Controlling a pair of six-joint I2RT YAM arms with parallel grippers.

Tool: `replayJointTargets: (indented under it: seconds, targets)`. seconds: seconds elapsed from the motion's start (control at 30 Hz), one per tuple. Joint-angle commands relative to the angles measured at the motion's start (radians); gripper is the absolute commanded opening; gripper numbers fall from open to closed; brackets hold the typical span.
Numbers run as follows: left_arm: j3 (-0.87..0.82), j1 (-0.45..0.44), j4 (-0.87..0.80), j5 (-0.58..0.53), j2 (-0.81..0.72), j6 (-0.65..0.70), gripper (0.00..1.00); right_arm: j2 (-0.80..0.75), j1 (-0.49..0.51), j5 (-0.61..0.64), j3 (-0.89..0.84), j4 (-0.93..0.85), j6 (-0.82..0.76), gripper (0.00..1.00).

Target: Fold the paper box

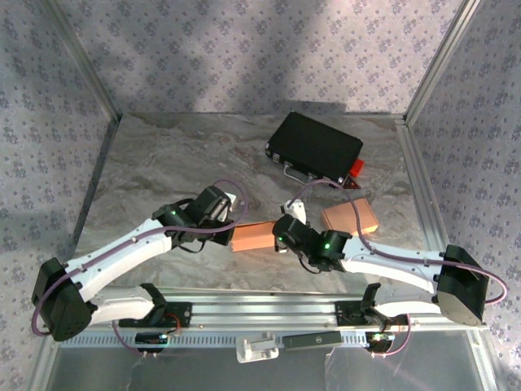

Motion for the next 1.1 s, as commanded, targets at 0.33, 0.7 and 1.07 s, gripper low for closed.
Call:
replayJointTargets:
  seconds: [0.33,0.7,1.07]
  targets:
    - [0.007,-0.011,0.044,0.047,0.023,-0.154,0.12,0.026,0.027,0.051,0.038,-0.035,0.020,0.00]
    - [0.039,-0.009,0.036,0.107,0.053,-0.202,0.13,0.040,0.044,0.071,0.049,-0.052,0.019,0.00]
    - [0.074,0.017,-0.025,0.152,0.051,-0.197,0.14,0.031,0.046,0.085,0.051,-0.071,0.029,0.00]
